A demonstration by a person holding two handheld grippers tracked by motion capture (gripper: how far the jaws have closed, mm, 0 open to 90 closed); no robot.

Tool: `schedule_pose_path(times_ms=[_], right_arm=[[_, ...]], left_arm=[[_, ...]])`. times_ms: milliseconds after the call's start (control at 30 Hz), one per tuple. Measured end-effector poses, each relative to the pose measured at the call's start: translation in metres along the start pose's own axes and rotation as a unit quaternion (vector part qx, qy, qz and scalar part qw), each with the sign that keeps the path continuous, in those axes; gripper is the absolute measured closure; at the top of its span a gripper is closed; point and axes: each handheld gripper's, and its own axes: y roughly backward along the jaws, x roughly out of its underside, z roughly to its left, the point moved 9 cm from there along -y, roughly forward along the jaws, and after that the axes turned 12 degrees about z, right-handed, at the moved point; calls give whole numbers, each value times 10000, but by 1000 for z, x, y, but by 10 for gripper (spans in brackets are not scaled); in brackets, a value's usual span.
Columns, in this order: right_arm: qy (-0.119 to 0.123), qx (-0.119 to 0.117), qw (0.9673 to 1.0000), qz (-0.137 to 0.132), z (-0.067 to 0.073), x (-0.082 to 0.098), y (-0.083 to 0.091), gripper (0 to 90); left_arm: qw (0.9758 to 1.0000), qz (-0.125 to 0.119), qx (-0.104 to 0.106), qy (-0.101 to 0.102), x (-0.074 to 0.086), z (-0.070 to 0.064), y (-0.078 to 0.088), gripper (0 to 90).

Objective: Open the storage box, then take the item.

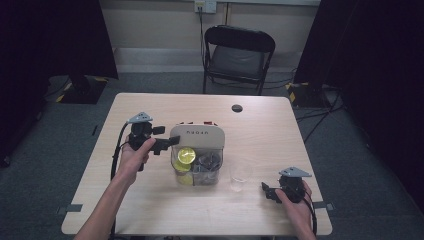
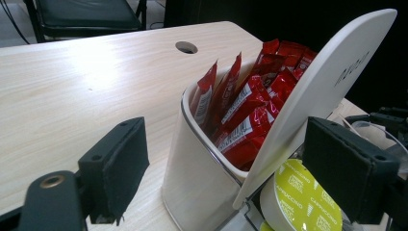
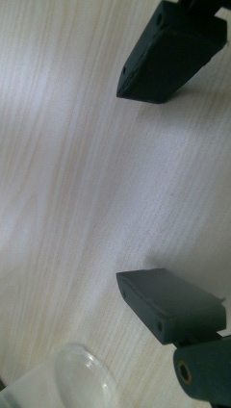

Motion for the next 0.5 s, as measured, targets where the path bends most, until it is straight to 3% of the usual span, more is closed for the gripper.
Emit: schedule_pose_path(times_ms=[300, 500], right_arm=[[-21, -40, 10000, 16, -1, 0, 3, 153], [-33, -114, 9999, -70, 0, -4, 9, 185]], left_arm=[[9998, 139, -109, -133, 2, -4, -6, 155], [9998, 148, -77, -89, 3, -3, -6, 159]])
